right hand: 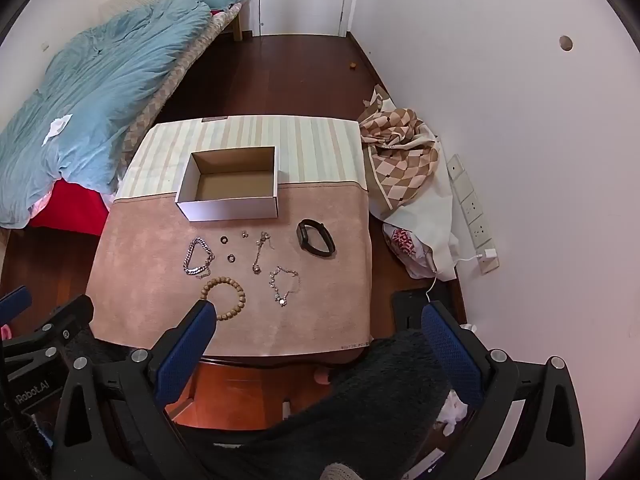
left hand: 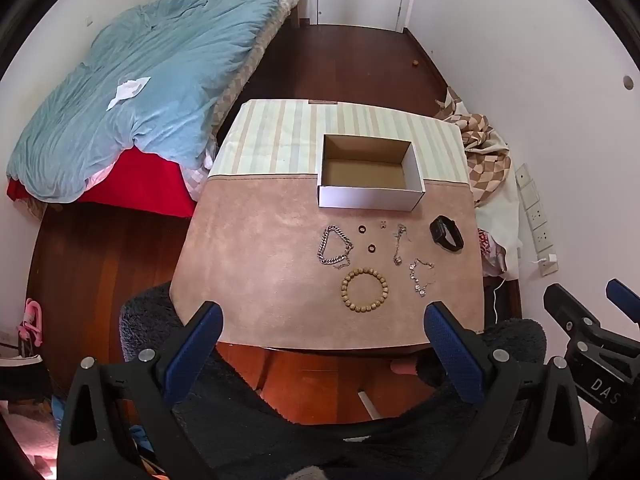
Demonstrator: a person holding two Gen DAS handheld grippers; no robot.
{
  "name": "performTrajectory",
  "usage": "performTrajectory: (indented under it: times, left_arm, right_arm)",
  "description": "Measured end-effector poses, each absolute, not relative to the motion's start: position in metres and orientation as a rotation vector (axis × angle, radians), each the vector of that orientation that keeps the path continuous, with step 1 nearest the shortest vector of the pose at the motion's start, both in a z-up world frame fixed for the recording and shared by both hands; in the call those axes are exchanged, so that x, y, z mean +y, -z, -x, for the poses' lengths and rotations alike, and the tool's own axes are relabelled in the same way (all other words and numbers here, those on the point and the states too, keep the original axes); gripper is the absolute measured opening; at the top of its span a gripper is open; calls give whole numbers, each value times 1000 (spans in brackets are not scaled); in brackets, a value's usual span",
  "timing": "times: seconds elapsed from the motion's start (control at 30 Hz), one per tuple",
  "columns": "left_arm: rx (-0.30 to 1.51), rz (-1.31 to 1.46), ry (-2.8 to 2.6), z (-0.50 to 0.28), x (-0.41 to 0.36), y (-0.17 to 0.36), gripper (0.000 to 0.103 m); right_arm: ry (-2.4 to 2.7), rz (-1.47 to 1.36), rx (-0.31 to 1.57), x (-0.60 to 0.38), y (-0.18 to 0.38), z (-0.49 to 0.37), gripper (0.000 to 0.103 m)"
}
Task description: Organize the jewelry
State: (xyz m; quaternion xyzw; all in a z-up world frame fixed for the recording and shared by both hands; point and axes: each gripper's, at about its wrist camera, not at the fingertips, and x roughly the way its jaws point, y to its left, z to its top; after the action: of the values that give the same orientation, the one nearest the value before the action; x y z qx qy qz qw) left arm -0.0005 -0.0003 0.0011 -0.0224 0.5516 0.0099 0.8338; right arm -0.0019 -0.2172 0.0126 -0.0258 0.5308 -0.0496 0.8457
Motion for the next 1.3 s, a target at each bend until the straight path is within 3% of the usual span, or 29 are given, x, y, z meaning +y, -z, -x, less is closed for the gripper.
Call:
performTrajectory:
  times: [1.3]
  left_arm:
    - [1153,34,-1,3,-7,-13,103]
  right_arm:
    - [102,51,1115,-221,-22,6,103]
